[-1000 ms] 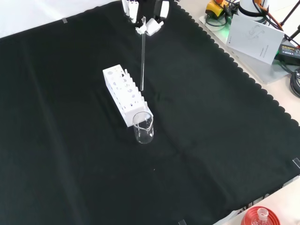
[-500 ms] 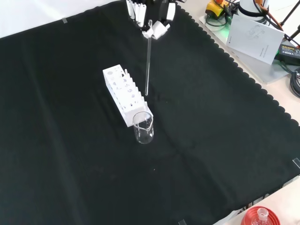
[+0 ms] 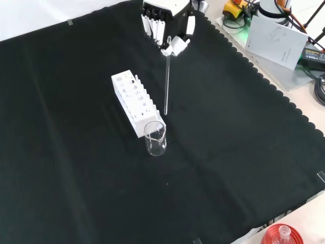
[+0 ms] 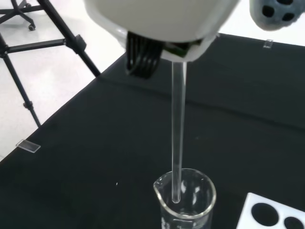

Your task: Stir in the beaker to the left of the white test tube rack with the glass rod.

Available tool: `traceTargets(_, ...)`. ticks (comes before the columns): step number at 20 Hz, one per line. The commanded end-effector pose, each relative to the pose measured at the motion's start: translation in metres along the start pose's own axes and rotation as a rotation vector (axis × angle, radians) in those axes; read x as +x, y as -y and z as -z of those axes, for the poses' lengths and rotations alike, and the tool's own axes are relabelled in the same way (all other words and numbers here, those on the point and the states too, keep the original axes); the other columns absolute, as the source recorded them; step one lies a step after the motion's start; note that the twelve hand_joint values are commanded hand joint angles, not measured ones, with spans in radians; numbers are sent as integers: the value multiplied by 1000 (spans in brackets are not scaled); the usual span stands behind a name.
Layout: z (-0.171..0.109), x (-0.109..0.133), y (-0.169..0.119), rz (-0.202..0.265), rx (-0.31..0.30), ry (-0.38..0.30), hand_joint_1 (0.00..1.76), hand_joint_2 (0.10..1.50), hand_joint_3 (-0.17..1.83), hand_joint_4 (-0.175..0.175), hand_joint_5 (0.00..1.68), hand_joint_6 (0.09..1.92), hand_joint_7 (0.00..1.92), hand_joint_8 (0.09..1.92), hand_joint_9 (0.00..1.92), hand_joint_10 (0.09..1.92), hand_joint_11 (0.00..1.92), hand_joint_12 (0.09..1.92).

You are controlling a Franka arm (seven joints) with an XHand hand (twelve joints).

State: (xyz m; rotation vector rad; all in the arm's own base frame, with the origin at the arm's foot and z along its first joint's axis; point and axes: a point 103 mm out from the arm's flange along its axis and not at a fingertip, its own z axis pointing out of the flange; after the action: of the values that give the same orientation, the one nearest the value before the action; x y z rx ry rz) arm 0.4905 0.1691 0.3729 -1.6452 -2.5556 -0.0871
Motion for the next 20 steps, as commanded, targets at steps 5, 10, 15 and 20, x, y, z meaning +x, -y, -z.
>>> traceTargets(5, -16, 13, -21, 30, 29, -7, 1324, 573, 847, -175, 1117, 859, 1390, 726, 1749, 202, 1558, 575)
traceTargets(10, -23, 13, -31, 36, 42, -8, 1324, 573, 847, -175, 1118, 860, 1390, 725, 1749, 201, 1558, 575)
traceTargets(15, -32, 9, -40, 37, 61, -16, 1324, 572, 847, -175, 1118, 860, 1390, 725, 1750, 201, 1559, 574)
traceTargets(20, -35, -1, -49, 41, 62, -26, 1324, 572, 847, -175, 1118, 860, 1390, 724, 1750, 200, 1558, 573)
